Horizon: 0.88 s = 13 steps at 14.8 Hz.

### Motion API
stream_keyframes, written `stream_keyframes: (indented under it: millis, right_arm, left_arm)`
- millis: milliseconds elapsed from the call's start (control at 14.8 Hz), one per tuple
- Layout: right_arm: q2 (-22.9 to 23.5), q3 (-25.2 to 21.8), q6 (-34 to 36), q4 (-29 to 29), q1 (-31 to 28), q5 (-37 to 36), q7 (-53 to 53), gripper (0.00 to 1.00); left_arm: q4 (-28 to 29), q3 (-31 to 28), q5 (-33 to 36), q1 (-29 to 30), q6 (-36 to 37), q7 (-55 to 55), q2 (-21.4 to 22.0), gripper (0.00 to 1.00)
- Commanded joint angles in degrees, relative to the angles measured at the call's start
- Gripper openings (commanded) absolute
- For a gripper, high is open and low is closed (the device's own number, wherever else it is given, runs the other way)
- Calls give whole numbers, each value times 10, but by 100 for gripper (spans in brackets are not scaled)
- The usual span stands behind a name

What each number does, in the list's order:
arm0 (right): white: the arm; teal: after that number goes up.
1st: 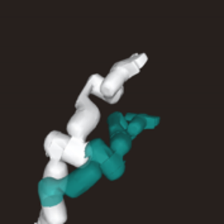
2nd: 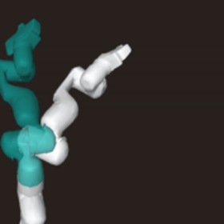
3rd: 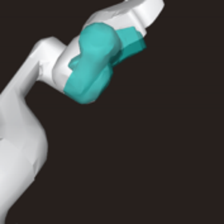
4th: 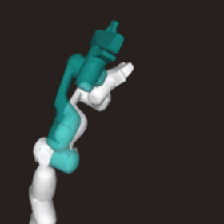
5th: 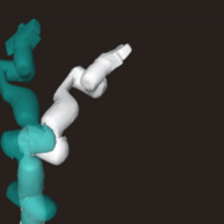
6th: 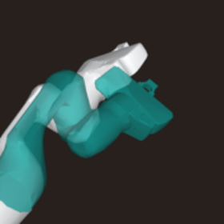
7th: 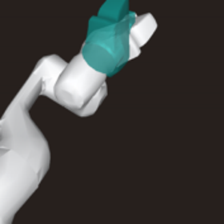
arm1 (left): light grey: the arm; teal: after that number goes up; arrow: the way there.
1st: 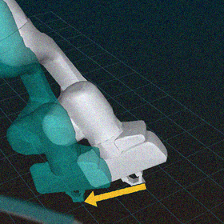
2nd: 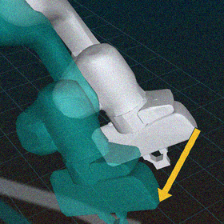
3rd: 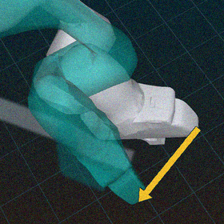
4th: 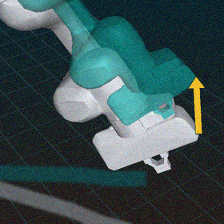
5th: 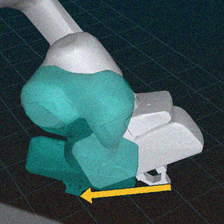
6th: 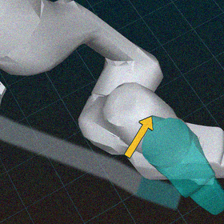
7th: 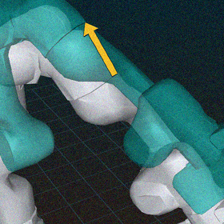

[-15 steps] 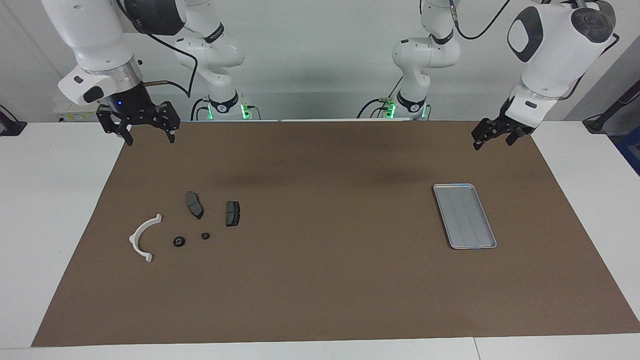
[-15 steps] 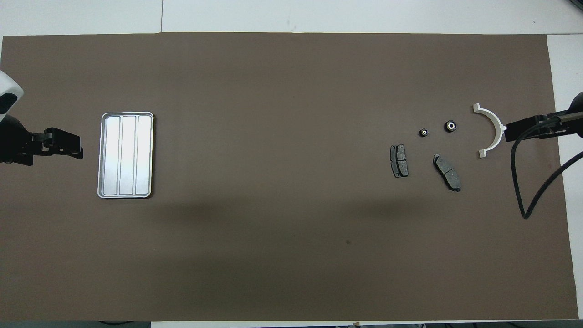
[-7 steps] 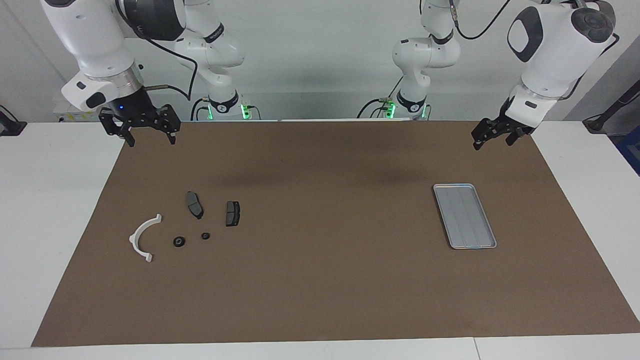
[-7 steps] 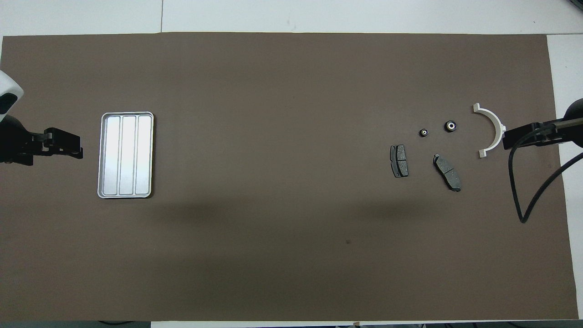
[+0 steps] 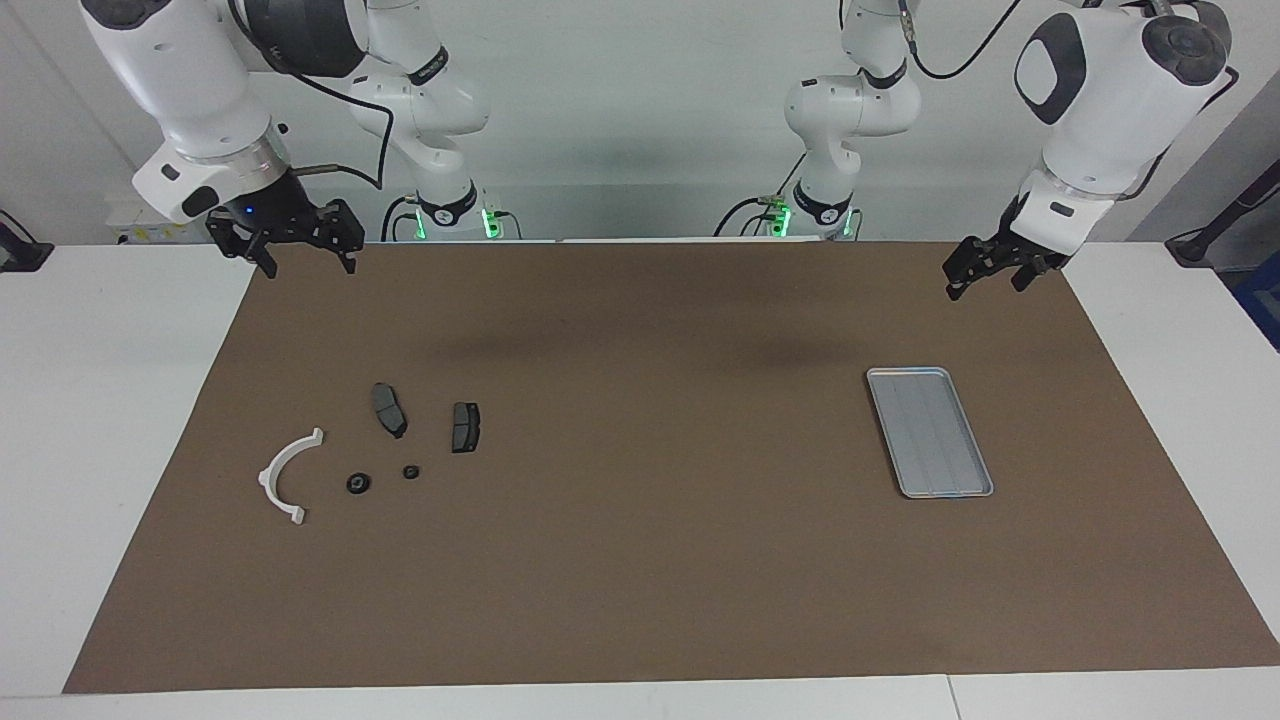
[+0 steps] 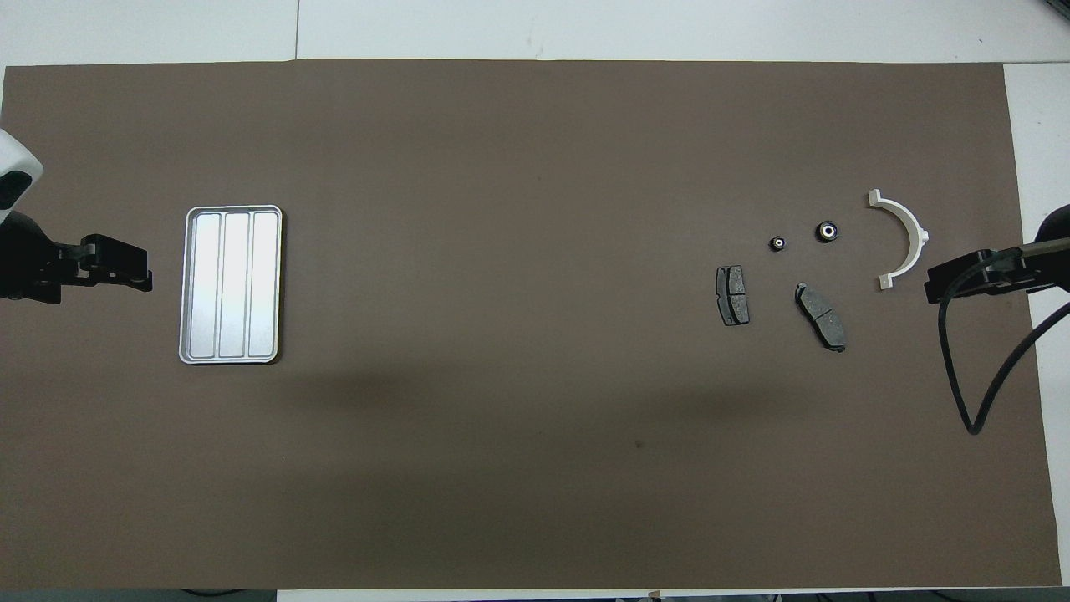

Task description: Place bearing gear from tray to pile

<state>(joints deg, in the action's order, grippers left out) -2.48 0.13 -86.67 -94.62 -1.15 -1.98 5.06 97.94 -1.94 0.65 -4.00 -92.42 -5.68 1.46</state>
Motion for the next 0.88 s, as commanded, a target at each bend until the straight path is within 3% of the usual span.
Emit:
stream_keyframes:
  millis: [0, 812]
  right_arm:
    - [-11, 5, 5, -9, -10, 12, -1, 100]
    - [-11, 8, 6, -9, -17, 12, -1, 100]
  left_arm:
    - [7, 8, 9, 8, 2, 1, 9, 100]
    - [7, 8, 9, 8, 2, 1, 9, 100]
